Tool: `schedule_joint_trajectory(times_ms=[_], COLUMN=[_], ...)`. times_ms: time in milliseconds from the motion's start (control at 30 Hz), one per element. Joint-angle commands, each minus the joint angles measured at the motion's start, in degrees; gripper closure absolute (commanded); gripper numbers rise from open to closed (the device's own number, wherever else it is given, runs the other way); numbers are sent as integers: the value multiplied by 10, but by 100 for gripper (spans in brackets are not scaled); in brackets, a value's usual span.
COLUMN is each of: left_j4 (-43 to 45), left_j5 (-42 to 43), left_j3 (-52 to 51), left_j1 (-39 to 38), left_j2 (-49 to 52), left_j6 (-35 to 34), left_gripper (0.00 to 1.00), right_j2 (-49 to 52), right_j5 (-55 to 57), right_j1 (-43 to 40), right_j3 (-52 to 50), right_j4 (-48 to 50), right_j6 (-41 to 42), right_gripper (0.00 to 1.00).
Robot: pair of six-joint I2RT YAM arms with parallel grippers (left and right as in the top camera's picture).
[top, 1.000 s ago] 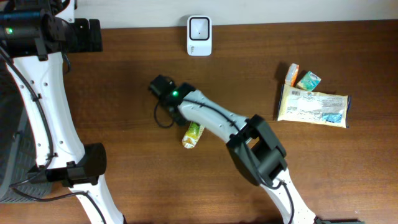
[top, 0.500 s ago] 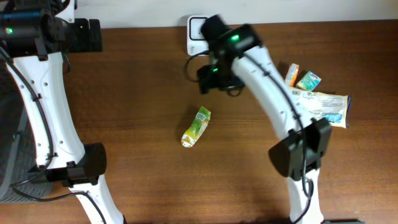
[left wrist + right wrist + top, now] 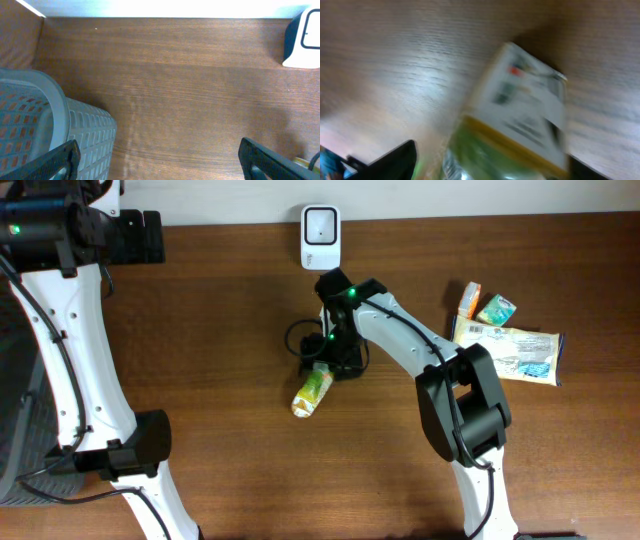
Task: Scan the item barcode
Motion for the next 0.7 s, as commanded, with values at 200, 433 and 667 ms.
schedule_joint_trajectory(times_ms=[200, 433, 667], left_j4=[-1, -1, -1], left_j5=[-2, -2, -2], left_j3=[5, 5, 5], left_j1=[4, 4, 4], left_j2=[-7, -7, -7], left_j6=[-3, -3, -3], left_gripper=[1, 1, 1], right_j2=[-8, -10, -15], right_j5=[30, 46, 451], right_j1=[4, 4, 35], right_j3=[-3, 17, 151], right_j4=[25, 21, -183], right_j6=[10, -74, -72], right_gripper=[75, 96, 96])
